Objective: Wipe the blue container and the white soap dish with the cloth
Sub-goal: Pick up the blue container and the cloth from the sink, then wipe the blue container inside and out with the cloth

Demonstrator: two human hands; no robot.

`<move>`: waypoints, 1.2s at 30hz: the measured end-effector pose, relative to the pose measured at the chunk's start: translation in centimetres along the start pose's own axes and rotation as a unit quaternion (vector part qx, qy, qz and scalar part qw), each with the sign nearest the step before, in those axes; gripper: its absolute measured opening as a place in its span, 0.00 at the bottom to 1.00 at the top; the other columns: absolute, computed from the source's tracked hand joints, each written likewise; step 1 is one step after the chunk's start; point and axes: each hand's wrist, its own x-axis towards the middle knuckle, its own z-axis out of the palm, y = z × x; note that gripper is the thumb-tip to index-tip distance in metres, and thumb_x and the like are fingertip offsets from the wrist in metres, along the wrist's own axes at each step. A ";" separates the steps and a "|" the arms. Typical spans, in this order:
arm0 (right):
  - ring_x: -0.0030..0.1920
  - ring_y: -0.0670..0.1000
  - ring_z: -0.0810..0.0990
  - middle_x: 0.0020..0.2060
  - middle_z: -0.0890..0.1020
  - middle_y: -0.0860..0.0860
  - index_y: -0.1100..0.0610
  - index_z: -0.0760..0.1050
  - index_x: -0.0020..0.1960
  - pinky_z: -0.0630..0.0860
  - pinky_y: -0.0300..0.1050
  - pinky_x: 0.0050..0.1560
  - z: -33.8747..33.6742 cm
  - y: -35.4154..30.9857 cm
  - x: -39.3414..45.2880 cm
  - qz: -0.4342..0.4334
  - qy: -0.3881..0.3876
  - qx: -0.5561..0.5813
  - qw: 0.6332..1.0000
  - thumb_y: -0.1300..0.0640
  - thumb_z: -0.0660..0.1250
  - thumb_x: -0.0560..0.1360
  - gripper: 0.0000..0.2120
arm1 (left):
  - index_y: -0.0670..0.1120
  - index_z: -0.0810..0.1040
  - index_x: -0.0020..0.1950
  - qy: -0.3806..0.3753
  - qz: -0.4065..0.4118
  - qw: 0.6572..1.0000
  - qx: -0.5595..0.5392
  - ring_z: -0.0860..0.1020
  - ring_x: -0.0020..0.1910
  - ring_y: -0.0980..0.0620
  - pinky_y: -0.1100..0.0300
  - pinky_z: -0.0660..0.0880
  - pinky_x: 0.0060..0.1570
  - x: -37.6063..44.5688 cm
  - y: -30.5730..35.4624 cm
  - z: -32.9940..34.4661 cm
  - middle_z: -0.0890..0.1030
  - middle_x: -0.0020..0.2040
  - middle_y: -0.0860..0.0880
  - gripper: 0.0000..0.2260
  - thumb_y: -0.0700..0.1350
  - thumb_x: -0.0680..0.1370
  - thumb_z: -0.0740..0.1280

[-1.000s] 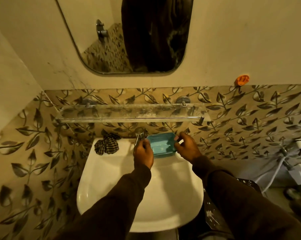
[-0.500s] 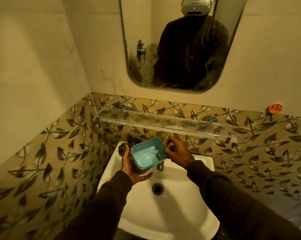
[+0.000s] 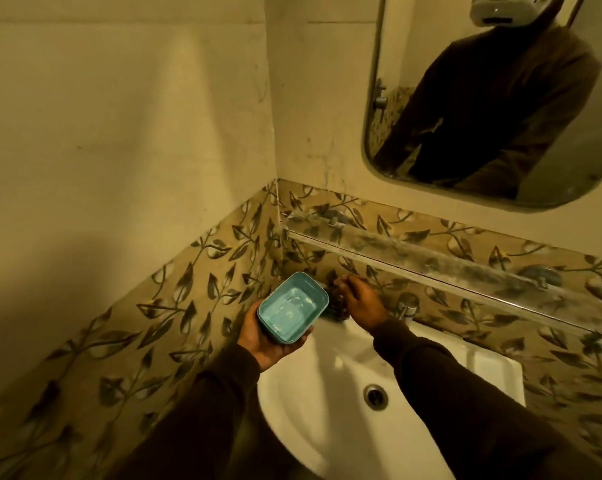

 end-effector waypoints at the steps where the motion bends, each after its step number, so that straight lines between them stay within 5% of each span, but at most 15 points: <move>1: 0.48 0.53 0.78 0.49 0.80 0.52 0.54 0.74 0.57 0.77 0.56 0.54 0.4 0.1 0.7 0.019 0.013 -0.013 1.000 0.55 0.58 0.81 0.08 | 0.42 0.77 0.68 -0.004 0.009 1.000 -0.005 0.82 0.50 0.33 0.46 0.82 0.43 0.1 0.4 -0.6 0.82 0.59 0.34 0.26 0.59 0.80 0.59; 5: 0.65 0.61 0.73 0.64 0.74 0.60 0.62 0.69 0.68 0.68 0.50 0.64 1.2 2.2 2.9 0.106 0.024 -0.103 0.989 0.62 0.61 0.79 0.18 | 0.44 0.76 0.69 0.000 0.031 1.000 -0.005 0.81 0.51 0.34 0.46 0.81 0.45 1.0 1.8 -2.8 0.82 0.61 0.36 0.26 0.59 0.81 0.58; 9: 0.67 0.64 0.70 0.67 0.71 0.63 0.63 0.65 0.71 0.67 0.53 0.66 2.1 4.6 4.6 0.168 0.006 -0.149 0.974 0.60 0.66 0.77 0.24 | 0.43 0.75 0.71 0.006 0.040 0.999 0.013 0.81 0.53 0.34 0.44 0.81 0.45 1.5 2.9 -4.1 0.81 0.63 0.36 0.24 0.57 0.82 0.59; 15: 0.66 0.63 0.72 0.68 0.72 0.61 0.59 0.63 0.73 0.69 0.53 0.65 3.9 7.3 7.4 0.203 -0.017 -0.203 0.958 0.48 0.70 0.73 0.34 | 0.45 0.71 0.75 0.010 0.018 1.000 -0.002 0.73 0.66 0.32 0.40 0.73 0.61 3.5 4.2 -5.9 0.74 0.72 0.37 0.27 0.60 0.80 0.61; 20: 0.68 0.62 0.70 0.68 0.72 0.59 0.56 0.65 0.71 0.65 0.55 0.69 5.5 7.1 8.8 0.218 0.013 -0.246 0.944 0.45 0.66 0.75 0.29 | 0.44 0.77 0.69 -0.003 0.017 1.000 0.013 0.80 0.57 0.33 0.41 0.76 0.55 4.2 4.3 -5.7 0.79 0.66 0.36 0.25 0.60 0.80 0.59; 22: 0.65 0.60 0.73 0.65 0.76 0.58 0.57 0.71 0.68 0.69 0.51 0.67 5.6 6.6 8.9 0.232 -0.007 -0.263 0.937 0.45 0.65 0.76 0.24 | 0.44 0.76 0.70 -0.012 0.027 1.000 0.008 0.80 0.57 0.33 0.41 0.77 0.54 4.1 4.4 -5.6 0.78 0.67 0.36 0.25 0.59 0.81 0.59; 24: 0.54 0.55 0.78 0.60 0.79 0.56 0.58 0.74 0.63 0.78 0.37 0.51 5.6 6.5 8.8 0.238 -0.027 -0.244 0.940 0.47 0.68 0.75 0.21 | 0.44 0.74 0.72 -0.007 0.031 0.999 -0.003 0.79 0.58 0.32 0.41 0.77 0.54 3.8 4.6 -5.3 0.77 0.68 0.36 0.26 0.59 0.81 0.59; 25: 0.48 0.51 0.78 0.58 0.79 0.55 0.58 0.74 0.62 0.77 0.30 0.40 5.7 6.1 8.5 0.225 -0.035 -0.238 0.944 0.47 0.69 0.74 0.21 | 0.44 0.73 0.73 -0.009 0.031 0.999 -0.014 0.79 0.58 0.32 0.41 0.77 0.53 3.7 4.6 -5.2 0.78 0.67 0.36 0.27 0.59 0.81 0.59; 26: 0.48 0.51 0.77 0.58 0.79 0.55 0.56 0.74 0.62 0.77 0.30 0.40 5.6 5.8 8.1 0.209 -0.031 -0.232 0.950 0.44 0.69 0.73 0.23 | 0.43 0.73 0.73 -0.013 0.036 0.999 -0.021 0.80 0.56 0.33 0.41 0.78 0.51 3.5 4.5 -5.0 0.79 0.65 0.36 0.27 0.59 0.81 0.60; 29: 0.61 0.59 0.74 0.62 0.75 0.57 0.51 0.68 0.68 0.74 0.57 0.61 5.4 5.1 7.3 0.153 -0.027 -0.200 0.967 0.34 0.65 0.65 0.36 | 0.43 0.74 0.72 -0.016 0.066 0.997 -0.033 0.81 0.55 0.34 0.41 0.81 0.45 2.9 4.3 -4.9 0.80 0.63 0.36 0.27 0.59 0.80 0.60; 31: 0.54 0.58 0.79 0.59 0.76 0.56 0.50 0.63 0.71 0.81 0.55 0.48 4.9 2.7 5.7 0.125 -0.029 -0.104 0.986 0.46 0.70 0.71 0.32 | 0.44 0.74 0.72 -0.006 0.080 0.996 -0.045 0.78 0.58 0.33 0.41 0.80 0.46 2.4 4.1 -4.7 0.78 0.66 0.35 0.27 0.59 0.79 0.59; 33: 0.44 0.53 0.81 0.51 0.79 0.55 0.49 0.64 0.63 0.82 0.50 0.36 4.3 -0.5 3.8 0.085 -0.026 -0.039 0.995 0.56 0.69 0.75 0.21 | 0.44 0.75 0.71 0.013 0.099 0.993 -0.062 0.79 0.55 0.34 0.42 0.80 0.47 1.6 4.0 -4.5 0.81 0.61 0.36 0.28 0.59 0.78 0.59; 36: 0.47 0.53 0.81 0.48 0.80 0.53 0.45 0.65 0.50 0.81 0.54 0.48 3.7 -3.1 1.9 0.001 -0.016 -0.003 1.000 0.59 0.68 0.74 0.15 | 0.44 0.80 0.63 0.020 0.140 0.986 -0.082 0.82 0.47 0.38 0.48 0.81 0.45 0.5 4.1 -3.8 0.84 0.50 0.40 0.24 0.58 0.77 0.59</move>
